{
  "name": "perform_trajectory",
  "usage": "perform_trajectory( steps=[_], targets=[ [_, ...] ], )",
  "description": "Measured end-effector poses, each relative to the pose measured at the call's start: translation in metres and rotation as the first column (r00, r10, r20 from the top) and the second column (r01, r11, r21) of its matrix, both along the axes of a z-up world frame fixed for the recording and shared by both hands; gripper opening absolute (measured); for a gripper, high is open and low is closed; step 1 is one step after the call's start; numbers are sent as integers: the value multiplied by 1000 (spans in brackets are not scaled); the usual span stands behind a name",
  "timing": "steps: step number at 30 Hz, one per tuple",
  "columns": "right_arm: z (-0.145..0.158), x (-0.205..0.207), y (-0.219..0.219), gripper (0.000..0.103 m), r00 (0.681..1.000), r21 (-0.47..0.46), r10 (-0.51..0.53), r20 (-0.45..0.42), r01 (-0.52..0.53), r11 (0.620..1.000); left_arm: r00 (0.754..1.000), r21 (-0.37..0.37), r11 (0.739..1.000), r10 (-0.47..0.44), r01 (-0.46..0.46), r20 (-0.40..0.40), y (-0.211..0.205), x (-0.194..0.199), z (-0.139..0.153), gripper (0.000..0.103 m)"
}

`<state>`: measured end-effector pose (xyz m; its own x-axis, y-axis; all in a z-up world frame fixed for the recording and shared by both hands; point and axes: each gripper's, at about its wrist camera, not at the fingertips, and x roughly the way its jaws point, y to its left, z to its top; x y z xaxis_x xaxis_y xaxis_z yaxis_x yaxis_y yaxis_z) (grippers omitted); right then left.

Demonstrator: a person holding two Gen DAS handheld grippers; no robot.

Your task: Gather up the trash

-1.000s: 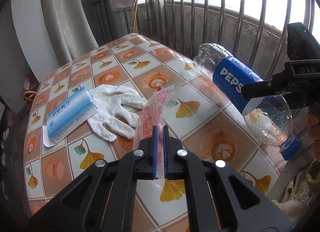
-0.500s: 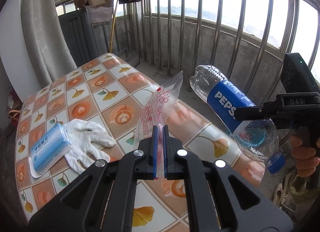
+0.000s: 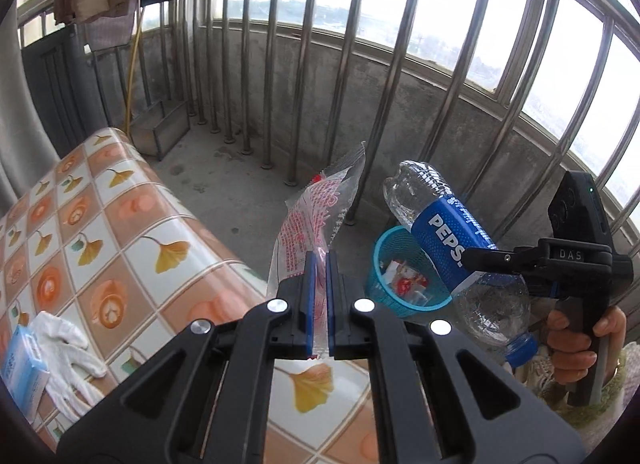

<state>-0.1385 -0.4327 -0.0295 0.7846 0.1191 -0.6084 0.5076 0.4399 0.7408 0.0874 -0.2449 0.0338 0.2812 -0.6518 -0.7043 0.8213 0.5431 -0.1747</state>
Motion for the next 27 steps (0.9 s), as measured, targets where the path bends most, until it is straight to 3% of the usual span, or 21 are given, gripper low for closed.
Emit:
perform_trajectory(
  steps=[8, 11, 19, 23, 25, 26, 27],
  targets=[
    [-31, -68, -44, 60, 970, 80, -239, -36, 241, 967, 964, 15, 996, -86, 92, -252, -74, 12, -32, 3],
    [-54, -89, -62, 60, 949, 131, -311, -56, 316, 940, 949, 49, 989, -119, 139, -291, -110, 9, -47, 3],
    [-127, -125, -96, 60, 868, 300, -471, -160, 497, 814, 889, 120, 963, -169, 240, -426, -208, 1, -101, 3],
    [-149, -126, -120, 61, 838, 332, -520, -165, 543, 771, 868, 140, 954, -175, 267, -465, -253, -2, -124, 3],
    [-161, -126, -137, 64, 818, 354, -563, -118, 564, 746, 851, 129, 952, -181, 277, -494, -280, -1, -134, 5],
    [-170, -127, -147, 71, 806, 363, -583, -98, 575, 734, 839, 128, 950, -182, 284, -512, -289, 0, -141, 23],
    [-180, -130, -154, 74, 787, 371, -609, -105, 599, 710, 839, 142, 952, -163, 273, -519, -296, 2, -148, 48]
  ],
)
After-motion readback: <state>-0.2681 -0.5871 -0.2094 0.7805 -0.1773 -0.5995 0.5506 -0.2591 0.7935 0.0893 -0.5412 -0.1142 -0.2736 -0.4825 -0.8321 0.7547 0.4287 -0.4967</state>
